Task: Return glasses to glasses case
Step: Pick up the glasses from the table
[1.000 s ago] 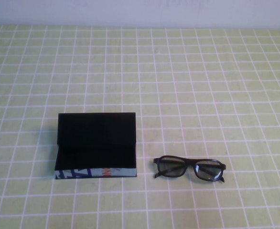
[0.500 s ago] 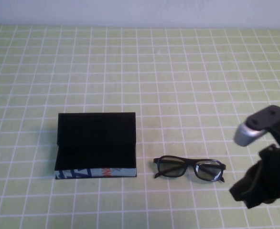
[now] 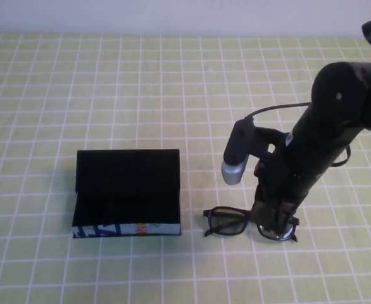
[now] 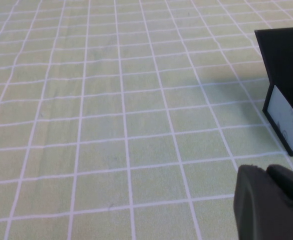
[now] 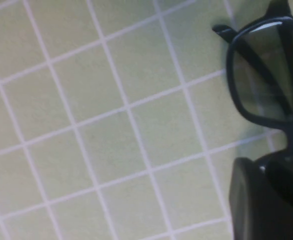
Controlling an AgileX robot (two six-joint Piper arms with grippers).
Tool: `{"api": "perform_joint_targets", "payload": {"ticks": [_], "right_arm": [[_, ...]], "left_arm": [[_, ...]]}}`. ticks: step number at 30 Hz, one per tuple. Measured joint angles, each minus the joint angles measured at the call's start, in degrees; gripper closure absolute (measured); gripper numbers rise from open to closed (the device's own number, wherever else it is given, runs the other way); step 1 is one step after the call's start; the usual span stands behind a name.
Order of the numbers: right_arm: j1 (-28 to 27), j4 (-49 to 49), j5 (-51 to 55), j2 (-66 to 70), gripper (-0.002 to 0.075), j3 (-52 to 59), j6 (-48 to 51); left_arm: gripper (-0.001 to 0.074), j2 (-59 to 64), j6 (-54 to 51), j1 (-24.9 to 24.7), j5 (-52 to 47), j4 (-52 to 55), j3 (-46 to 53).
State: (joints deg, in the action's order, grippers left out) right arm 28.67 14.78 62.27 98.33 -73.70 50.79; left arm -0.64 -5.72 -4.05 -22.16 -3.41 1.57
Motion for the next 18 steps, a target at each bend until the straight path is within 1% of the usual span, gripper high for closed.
{"api": "perform_joint_targets", "payload": {"ticks": [2,5,7,9,11,18], "right_arm": [[0.0,-2.1,0.4,2.0,0.0650,-2.0,2.6],[0.0,-4.5,0.7,4.6,0.0507,-4.1,4.7],[0.0,-6.0,0.9,6.2,0.0395,-5.1,5.3],[0.0,-6.5,1.0,7.5,0.0325,-5.9,5.8],[0.0,-6.7,1.1,8.6,0.0302,-6.4,6.6],[0.0,-7.0,1.2,11.6,0.0296,-9.2,7.9]], "left_arm": [[0.0737,0.0,0.0,0.0,0.0,0.0,0.0],[0.0737,0.0,0.0,0.0,0.0,0.0,0.0],[0.0737,0.0,0.0,0.0,0.0,0.0,0.0],[0.0737,0.0,0.0,0.0,0.0,0.0,0.0],[0.0737,0.0,0.0,0.0,0.0,0.0,0.0],[0.0737,0.0,0.0,0.0,0.0,0.0,0.0]]}}
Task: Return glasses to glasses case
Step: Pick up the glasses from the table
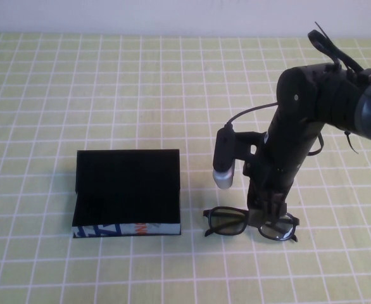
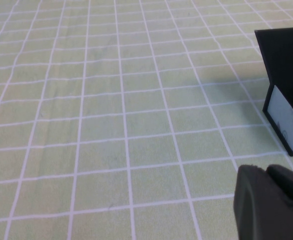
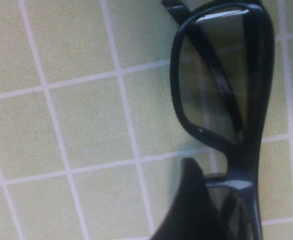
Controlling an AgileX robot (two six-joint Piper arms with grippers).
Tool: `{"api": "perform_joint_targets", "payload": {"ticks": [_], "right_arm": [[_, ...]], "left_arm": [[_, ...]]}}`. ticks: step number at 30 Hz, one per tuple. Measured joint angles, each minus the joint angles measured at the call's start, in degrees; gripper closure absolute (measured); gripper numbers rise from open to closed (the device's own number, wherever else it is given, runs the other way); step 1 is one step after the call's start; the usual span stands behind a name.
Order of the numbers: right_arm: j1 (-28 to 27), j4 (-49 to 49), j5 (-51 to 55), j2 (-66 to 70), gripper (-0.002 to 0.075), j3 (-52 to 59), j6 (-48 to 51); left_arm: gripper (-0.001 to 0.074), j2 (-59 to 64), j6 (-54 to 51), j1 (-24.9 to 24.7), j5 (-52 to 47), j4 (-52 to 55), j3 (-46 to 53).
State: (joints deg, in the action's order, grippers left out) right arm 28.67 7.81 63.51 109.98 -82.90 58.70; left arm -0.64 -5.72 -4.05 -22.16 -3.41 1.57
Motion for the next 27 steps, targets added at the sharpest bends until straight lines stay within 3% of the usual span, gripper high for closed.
{"api": "perform_joint_targets", "payload": {"ticks": [21,27], "right_arm": [[0.0,-0.1,-1.9,4.6,0.0300,-0.7,0.8],[0.0,-0.1,-1.4,4.6,0.0411,-0.7,0.8]], "left_arm": [[0.0737,0.0,0.0,0.0,0.0,0.0,0.0],[0.0737,0.0,0.0,0.0,0.0,0.0,0.0]]}}
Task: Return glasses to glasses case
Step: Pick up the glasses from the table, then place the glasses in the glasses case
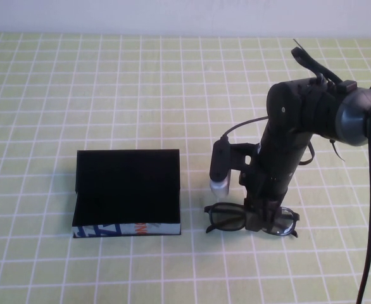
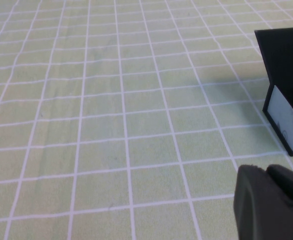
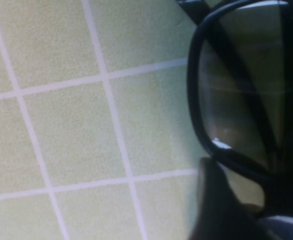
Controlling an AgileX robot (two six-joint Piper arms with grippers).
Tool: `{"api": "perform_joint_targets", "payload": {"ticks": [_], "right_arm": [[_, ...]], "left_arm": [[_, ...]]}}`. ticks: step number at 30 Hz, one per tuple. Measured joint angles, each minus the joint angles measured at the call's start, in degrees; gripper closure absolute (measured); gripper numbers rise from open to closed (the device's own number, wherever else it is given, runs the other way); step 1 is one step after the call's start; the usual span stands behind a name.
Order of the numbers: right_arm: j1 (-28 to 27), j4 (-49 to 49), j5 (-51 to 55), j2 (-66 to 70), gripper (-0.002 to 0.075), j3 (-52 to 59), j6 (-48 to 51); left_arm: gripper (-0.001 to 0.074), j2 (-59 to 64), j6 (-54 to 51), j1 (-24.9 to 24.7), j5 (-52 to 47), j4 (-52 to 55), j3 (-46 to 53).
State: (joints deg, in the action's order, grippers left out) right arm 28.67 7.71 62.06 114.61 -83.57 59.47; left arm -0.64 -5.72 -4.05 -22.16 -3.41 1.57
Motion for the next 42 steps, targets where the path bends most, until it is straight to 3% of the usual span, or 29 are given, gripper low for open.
{"api": "perform_joint_targets", "payload": {"ticks": [11,20,32,42], "right_arm": [[0.3,-0.2,4.5,0.0,0.0659,-0.5,0.0],[5.5,-4.2,7.1,0.0,0.0659,-10.6,-6.6],[20.3,-7.7,8.2,3.6,0.0659,-28.1,-9.9],[24.6,-9.5,8.3,12.7,0.0659,-35.6,-12.9]], "left_arm": [[0.0737,0.0,0.0,0.0,0.0,0.0,0.0],[0.0737,0.0,0.0,0.0,0.0,0.0,0.0],[0.0737,0.0,0.0,0.0,0.0,0.0,0.0],[0.0737,0.0,0.0,0.0,0.0,0.0,0.0]]}}
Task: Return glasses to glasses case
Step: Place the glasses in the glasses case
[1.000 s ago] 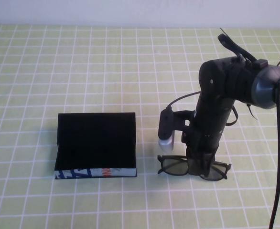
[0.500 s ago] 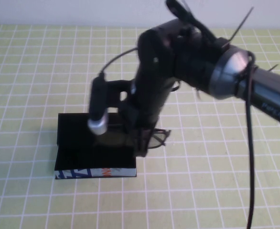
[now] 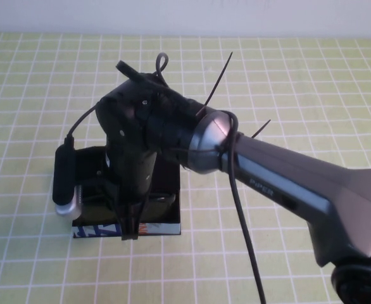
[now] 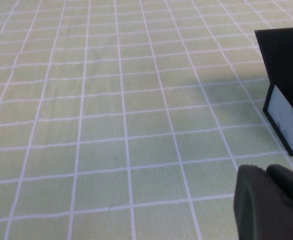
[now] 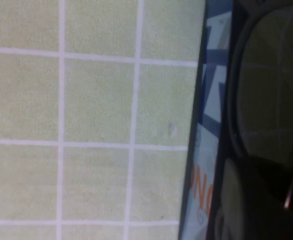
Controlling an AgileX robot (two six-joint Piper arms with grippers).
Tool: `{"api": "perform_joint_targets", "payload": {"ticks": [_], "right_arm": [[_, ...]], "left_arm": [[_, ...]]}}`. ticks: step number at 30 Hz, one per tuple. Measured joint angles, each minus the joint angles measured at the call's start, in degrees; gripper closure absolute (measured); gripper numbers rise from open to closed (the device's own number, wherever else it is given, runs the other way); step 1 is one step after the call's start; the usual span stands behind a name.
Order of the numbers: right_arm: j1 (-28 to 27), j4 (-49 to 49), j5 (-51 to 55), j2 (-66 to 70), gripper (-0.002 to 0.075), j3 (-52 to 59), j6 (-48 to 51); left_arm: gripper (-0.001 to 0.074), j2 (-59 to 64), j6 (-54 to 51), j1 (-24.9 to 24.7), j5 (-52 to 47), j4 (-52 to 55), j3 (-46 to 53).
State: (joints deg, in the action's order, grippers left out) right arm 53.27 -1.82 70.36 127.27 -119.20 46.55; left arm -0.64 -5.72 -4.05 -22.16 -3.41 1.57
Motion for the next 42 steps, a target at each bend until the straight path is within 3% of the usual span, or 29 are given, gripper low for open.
{"api": "perform_joint_targets", "payload": {"ticks": [42], "right_arm": [[-0.3,-0.5,0.1,4.4,0.0660,-2.7,-4.1]], "left_arm": [[0.0737,0.0,0.0,0.0,0.0,0.0,0.0]]}}
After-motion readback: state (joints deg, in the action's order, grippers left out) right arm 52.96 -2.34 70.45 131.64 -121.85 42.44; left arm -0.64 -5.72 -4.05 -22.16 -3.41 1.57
